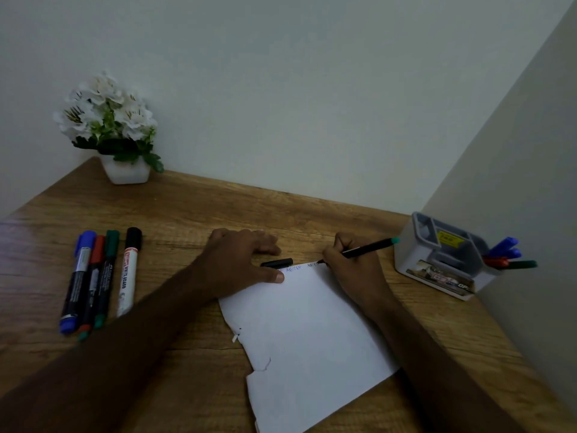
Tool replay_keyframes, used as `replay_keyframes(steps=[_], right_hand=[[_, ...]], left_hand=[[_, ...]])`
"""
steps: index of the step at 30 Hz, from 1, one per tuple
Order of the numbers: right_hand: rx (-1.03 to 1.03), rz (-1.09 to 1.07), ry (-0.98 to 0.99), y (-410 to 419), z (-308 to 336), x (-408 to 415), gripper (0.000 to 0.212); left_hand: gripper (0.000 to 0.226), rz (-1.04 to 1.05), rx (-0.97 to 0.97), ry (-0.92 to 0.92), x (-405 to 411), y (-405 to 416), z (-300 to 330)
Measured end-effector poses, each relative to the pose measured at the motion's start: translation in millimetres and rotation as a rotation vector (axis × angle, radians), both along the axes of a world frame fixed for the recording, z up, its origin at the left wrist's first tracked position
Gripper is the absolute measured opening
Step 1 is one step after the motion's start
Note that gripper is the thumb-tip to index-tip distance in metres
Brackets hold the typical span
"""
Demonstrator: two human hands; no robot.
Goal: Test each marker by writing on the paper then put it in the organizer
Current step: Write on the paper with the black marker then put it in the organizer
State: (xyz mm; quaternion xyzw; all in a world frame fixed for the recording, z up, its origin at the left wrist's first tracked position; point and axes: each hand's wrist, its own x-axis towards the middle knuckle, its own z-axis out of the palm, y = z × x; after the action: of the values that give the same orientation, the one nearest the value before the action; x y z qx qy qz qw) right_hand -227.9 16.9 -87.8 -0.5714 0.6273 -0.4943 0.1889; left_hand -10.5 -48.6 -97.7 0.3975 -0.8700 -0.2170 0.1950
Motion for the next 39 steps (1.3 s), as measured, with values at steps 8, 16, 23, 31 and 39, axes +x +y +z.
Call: replay_keyframes(steps=[8, 16, 23, 31, 39], right_hand=[[0.004, 0.027, 0.014, 0, -1, 1, 0.031], [0.038, 0.042, 0.007, 1, 2, 4, 0.029], [0.053, 0.043, 0.044, 0, 0, 3, 0.031], [-0.02, 0.016, -0.04, 5, 5, 2, 0.028], [-0.07, 0.141, 0.003, 14, 18, 10, 0.013]], left_hand=[[0.071, 0.002, -0.007, -0.003, 0, 0, -1], [0.07, 0.0, -0.014, 0.007, 0, 0, 0], [0.071, 0.004, -0.018, -0.006, 0, 0, 0], [0.068, 0.003, -0.01, 0.019, 1, 3, 2], [0.034, 0.076, -0.086, 0.227, 2, 9, 5]])
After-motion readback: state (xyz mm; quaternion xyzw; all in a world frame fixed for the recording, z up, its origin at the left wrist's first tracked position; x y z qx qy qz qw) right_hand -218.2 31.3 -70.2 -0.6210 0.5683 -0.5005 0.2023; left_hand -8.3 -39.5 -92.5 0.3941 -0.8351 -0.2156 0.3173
